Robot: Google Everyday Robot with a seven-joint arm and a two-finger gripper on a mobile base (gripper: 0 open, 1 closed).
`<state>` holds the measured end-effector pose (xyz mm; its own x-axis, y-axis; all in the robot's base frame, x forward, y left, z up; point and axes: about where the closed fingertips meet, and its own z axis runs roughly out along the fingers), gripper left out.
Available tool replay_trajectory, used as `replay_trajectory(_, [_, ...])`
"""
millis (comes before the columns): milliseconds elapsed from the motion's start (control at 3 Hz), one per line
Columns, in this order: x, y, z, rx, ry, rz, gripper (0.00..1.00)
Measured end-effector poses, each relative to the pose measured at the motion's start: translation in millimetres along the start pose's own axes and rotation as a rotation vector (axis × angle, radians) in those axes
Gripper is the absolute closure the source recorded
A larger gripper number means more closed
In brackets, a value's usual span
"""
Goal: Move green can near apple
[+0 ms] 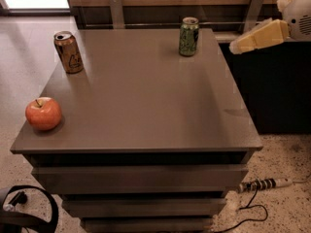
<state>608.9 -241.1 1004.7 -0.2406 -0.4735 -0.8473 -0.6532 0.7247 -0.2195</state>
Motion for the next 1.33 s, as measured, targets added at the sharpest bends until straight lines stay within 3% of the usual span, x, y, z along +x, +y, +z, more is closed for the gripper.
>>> replay_trajectory(333, [-10, -9, 29, -0.006, -0.025, 0.043, 0.0])
replay_trajectory(667, [-12, -8, 30, -0.008, -0.021, 0.042, 0.0])
replay_trajectory(1333, [-23, -17, 80, 0.002, -0.032, 0.05, 0.0])
